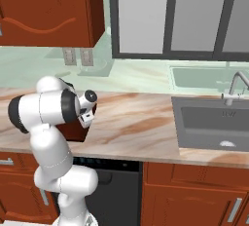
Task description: Place the two vegetables and bowl onto the tray for setting up a vegetable dip station.
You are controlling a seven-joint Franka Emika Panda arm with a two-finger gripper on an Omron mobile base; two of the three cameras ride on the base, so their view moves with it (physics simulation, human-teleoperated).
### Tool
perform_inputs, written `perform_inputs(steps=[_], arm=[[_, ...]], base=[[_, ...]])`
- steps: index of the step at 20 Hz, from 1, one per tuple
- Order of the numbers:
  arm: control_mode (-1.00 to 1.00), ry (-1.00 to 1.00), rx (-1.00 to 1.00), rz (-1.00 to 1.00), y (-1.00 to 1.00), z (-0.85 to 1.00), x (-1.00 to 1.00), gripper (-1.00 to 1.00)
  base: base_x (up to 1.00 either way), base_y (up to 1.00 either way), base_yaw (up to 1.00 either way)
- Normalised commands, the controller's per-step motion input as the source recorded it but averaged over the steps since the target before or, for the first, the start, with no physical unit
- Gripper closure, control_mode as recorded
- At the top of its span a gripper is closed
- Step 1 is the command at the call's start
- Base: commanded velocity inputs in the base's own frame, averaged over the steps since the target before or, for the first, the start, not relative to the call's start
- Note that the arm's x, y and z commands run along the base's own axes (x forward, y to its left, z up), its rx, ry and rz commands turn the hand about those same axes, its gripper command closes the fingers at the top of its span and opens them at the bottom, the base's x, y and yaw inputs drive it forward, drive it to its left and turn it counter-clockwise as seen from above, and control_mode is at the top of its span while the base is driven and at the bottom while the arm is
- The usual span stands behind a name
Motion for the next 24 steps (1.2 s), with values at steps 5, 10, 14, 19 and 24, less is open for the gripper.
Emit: perform_inputs(steps=[5, 10, 14, 19, 24], arm=[[-1.0, 0.0, 0.0, 0.0, 0.0, -0.05, 0.02, 1.0], [-1.0, 0.0, 0.0, -0.01, 0.0, -0.02, 0.05, 1.0], [-1.0, 0.0, 0.0, 0.0, 0.0, 0.0, 0.05, 1.0], [-1.0, 0.01, 0.0, -0.01, 0.0, 0.0, 0.06, 1.0], [-1.0, 0.04, 0.0, 0.0, 0.0, -0.01, 0.03, -1.0]], base=[[0.0, 0.0, 0.0], [0.0, 0.0, 0.0], [0.0, 0.0, 0.0], [0.0, 0.0, 0.0], [0.0, 0.0, 0.0]])
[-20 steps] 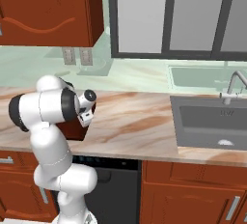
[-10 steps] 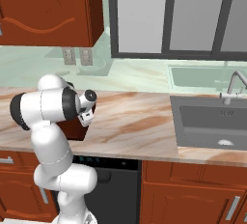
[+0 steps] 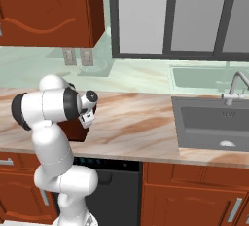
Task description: Place the two vegetables and bowl onto the tray for setting up a vegetable dip station.
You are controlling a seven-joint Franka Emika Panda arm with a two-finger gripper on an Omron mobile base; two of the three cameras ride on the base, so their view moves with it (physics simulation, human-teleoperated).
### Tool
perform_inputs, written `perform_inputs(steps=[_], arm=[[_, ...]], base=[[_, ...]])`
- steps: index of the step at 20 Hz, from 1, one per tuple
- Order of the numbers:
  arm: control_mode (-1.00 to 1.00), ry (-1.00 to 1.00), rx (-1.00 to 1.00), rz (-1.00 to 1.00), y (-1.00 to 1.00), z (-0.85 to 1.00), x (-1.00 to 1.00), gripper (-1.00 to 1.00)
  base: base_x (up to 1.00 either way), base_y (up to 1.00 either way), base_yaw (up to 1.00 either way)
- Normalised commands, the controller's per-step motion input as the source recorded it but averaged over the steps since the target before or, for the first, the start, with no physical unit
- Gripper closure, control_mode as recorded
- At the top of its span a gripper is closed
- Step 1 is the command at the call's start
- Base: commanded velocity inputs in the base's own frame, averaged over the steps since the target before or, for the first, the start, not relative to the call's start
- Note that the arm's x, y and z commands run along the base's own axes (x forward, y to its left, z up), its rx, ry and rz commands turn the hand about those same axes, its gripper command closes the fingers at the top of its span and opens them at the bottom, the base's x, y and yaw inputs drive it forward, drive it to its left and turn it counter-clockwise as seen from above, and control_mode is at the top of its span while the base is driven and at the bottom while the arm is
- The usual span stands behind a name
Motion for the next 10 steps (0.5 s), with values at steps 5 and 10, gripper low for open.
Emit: perform_inputs(steps=[5, 10], arm=[[-1.0, 0.06, 0.0, 0.0, -0.03, 0.0, 0.0, -1.0], [-1.0, 0.02, 0.0, 0.0, -0.06, 0.0, 0.0, -1.0]], base=[[0.0, 0.0, 0.0], [0.0, 0.0, 0.0]])
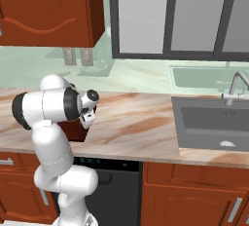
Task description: Place the two vegetables and bowl onto the tray for setting up a vegetable dip station.
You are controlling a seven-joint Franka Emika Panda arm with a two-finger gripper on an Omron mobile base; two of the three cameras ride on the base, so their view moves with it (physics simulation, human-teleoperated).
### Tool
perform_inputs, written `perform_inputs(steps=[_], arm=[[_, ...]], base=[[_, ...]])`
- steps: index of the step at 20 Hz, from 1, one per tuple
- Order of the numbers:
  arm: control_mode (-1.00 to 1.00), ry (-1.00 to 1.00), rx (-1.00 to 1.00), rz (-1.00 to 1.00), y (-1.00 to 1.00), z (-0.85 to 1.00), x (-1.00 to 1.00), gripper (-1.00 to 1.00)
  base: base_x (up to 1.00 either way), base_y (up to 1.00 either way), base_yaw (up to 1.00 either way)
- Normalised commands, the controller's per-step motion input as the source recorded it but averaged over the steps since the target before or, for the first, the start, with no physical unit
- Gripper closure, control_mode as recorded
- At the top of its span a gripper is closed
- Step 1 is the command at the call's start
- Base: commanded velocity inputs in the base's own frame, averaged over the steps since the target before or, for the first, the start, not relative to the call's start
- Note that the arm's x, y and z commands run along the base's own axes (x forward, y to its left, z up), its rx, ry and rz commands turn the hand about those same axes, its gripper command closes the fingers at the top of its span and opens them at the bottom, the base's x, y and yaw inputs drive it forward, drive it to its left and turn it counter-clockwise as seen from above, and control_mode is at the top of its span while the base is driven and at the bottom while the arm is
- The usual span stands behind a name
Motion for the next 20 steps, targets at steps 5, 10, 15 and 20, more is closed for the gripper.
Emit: perform_inputs(steps=[5, 10, 15, 20], arm=[[-1.0, 0.02, 0.0, 0.0, -0.06, 0.05, 0.0, -1.0], [-1.0, 0.05, 0.0, 0.0, -0.08, 0.12, 0.0, -1.0], [-1.0, 0.06, 0.0, 0.0, -0.1, 0.17, -0.05, -1.0], [-1.0, 0.05, -0.11, 0.0, -0.01, 0.25, -0.14, -1.0]], base=[[0.0, 0.0, 0.0], [0.0, 0.0, 0.0], [0.0, 0.0, 0.0], [0.0, 0.0, 0.0]])
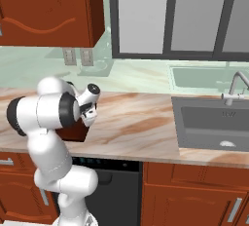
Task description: Place the two vegetables and bowl onto the tray for setting up a vegetable dip station.
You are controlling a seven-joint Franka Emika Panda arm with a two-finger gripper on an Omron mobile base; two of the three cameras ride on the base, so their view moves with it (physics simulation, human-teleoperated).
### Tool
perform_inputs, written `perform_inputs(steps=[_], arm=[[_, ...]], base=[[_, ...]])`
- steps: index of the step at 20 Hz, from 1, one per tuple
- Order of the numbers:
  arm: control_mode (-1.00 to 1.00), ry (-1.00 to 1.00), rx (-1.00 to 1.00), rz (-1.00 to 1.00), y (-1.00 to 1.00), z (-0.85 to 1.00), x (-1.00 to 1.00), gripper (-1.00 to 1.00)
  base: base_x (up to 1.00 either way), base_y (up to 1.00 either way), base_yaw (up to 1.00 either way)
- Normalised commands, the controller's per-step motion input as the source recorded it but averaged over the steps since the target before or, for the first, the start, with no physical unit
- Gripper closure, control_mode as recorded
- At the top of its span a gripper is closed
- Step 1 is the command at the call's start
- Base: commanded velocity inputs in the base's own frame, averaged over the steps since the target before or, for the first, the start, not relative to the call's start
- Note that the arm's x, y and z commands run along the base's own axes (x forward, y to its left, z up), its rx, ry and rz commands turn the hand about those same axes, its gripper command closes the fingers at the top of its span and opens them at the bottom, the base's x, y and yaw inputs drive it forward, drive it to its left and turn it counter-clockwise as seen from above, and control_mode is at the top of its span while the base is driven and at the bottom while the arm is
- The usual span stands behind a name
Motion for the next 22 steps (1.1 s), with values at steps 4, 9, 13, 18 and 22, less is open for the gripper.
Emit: perform_inputs(steps=[4, 9, 13, 18, 22], arm=[[-1.0, 0.02, -0.18, 0.05, 0.06, 0.27, -0.15, -1.0], [-1.0, 0.01, -0.26, 0.14, 0.11, 0.28, -0.21, -1.0], [-1.0, 0.0, -0.24, 0.17, 0.12, 0.32, -0.22, -1.0], [-1.0, 0.01, -0.21, 0.19, 0.12, 0.35, -0.21, -1.0], [-1.0, 0.0, -0.16, 0.18, 0.16, 0.37, -0.18, -1.0]], base=[[0.0, 0.0, 0.0], [0.0, 0.0, 0.0], [0.0, 0.0, 0.0], [0.0, 0.0, 0.0], [0.0, 0.0, 0.0]])
